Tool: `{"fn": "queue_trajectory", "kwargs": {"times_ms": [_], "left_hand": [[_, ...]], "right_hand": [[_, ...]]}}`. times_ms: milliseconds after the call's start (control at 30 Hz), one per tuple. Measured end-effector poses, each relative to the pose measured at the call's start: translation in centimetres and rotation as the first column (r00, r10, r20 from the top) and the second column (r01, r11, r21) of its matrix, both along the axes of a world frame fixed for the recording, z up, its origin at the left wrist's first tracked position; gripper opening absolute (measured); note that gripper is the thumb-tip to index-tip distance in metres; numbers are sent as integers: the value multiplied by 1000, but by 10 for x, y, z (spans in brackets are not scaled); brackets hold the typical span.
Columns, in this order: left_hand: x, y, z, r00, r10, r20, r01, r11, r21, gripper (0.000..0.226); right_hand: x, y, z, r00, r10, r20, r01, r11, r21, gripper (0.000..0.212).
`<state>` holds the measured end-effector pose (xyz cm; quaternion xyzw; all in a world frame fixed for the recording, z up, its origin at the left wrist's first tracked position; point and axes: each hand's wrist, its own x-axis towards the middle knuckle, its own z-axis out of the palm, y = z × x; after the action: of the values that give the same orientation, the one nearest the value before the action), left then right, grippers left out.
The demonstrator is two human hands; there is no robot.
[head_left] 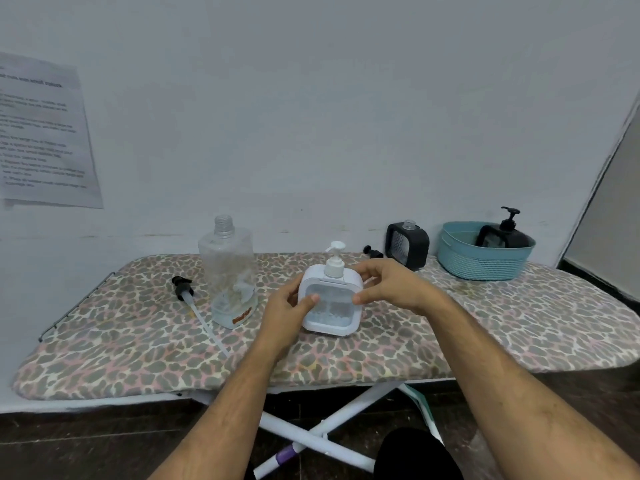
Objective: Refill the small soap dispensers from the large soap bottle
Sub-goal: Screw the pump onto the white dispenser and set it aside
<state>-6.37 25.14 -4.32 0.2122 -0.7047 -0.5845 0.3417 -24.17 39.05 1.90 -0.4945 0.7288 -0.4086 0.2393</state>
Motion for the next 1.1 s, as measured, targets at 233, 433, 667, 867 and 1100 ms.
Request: {"fn": "queue_trajectory", "kwargs": {"times_ms": [233,433,667,867,1100], "left_hand": [[-60,27,21,998,-56,-40,52,994,-93,35],[-107,55,25,994,-93,-50,89,992,-85,37],[-164,86,35,977,-183,111,203,958,-201,47],[-221,94,51,946,-220,238,302,865,-400,56],[-288,94,52,896,-203,395,414,704,-578,67]], "right_hand": [[-32,39,7,977,-206,49,211,968,-136,39],[-63,71,9,919,-393,23,388,894,-222,39],[-123,112,20,789,-615,1,585,750,-310,39],[-177,114,32,633,-774,31,716,570,-403,34],[-230,98,36,521,-854,-1,790,482,-379,46]]}}
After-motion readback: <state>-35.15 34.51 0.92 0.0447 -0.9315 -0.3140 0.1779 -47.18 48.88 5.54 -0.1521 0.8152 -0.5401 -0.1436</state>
